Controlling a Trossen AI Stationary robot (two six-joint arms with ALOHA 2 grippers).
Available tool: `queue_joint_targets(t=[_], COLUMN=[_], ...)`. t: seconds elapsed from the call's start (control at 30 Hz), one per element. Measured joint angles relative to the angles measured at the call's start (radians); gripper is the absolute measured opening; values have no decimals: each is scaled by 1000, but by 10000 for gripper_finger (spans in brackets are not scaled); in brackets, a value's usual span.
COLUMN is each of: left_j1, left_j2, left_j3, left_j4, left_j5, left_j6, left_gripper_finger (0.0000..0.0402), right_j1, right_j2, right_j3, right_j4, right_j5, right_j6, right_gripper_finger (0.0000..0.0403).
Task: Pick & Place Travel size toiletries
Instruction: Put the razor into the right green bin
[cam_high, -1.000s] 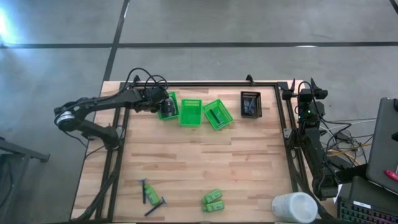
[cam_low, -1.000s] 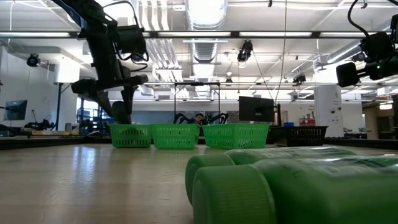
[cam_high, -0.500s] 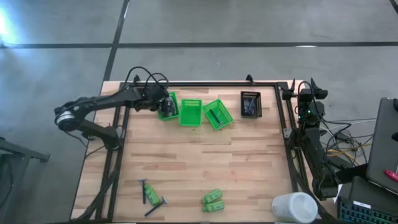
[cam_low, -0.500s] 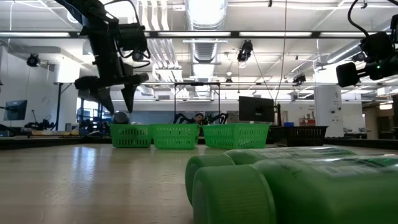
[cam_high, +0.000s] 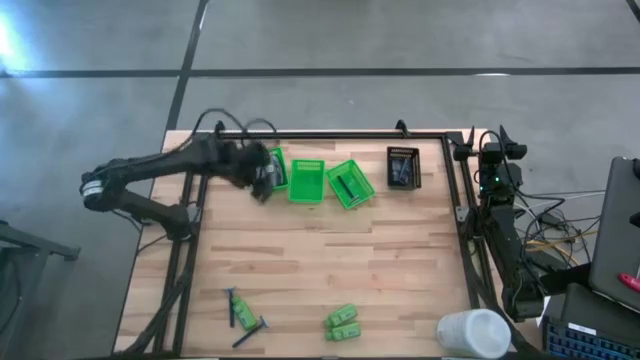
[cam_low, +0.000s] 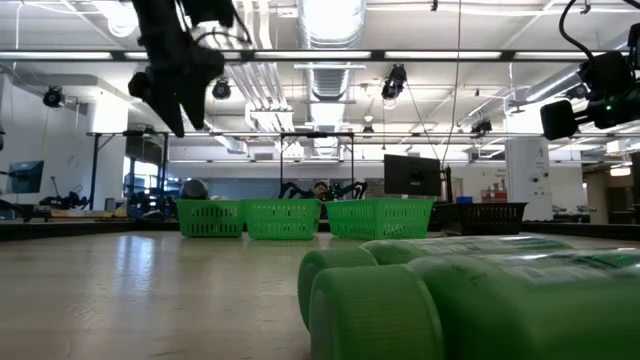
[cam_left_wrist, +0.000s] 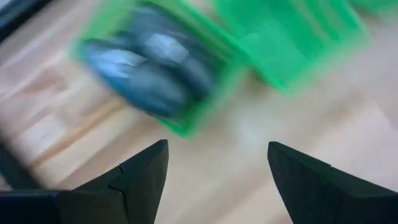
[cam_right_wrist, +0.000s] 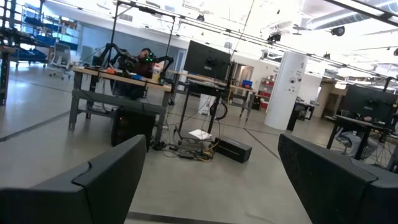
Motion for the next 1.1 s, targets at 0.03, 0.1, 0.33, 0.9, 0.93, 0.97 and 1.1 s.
queue_joint_targets(t=[0.03, 0.1, 0.33, 0.9, 0.93, 0.97, 1.1], left_j1=[-60, -211, -641, -1199, -1200, -1200, -1200], left_j2=[-11, -28, -8, 220, 239, 256, 301], left_j3=[-6, -19, -53, -59, -59, -59, -60], left_j4=[0, -14, -137, 43, 46, 46, 115], left_j5=[11, 7, -45, 180, 196, 203, 207], left_j6=[35, 71, -737, -1762, -1765, -1770, -1770], left_gripper_finger=[279, 278, 278, 278, 278, 277, 277], right_j1=[0, 0, 0, 0, 0, 0, 0], right_j2=[0, 0, 0, 0, 0, 0, 0], right_j3=[0, 0, 0, 0, 0, 0, 0], right_j4=[0, 0, 0, 0, 0, 0, 0], right_j5=[0, 0, 0, 0, 0, 0, 0], right_j6=[0, 0, 0, 0, 0, 0, 0], right_gripper_finger=[364, 364, 364, 364, 364, 364, 364])
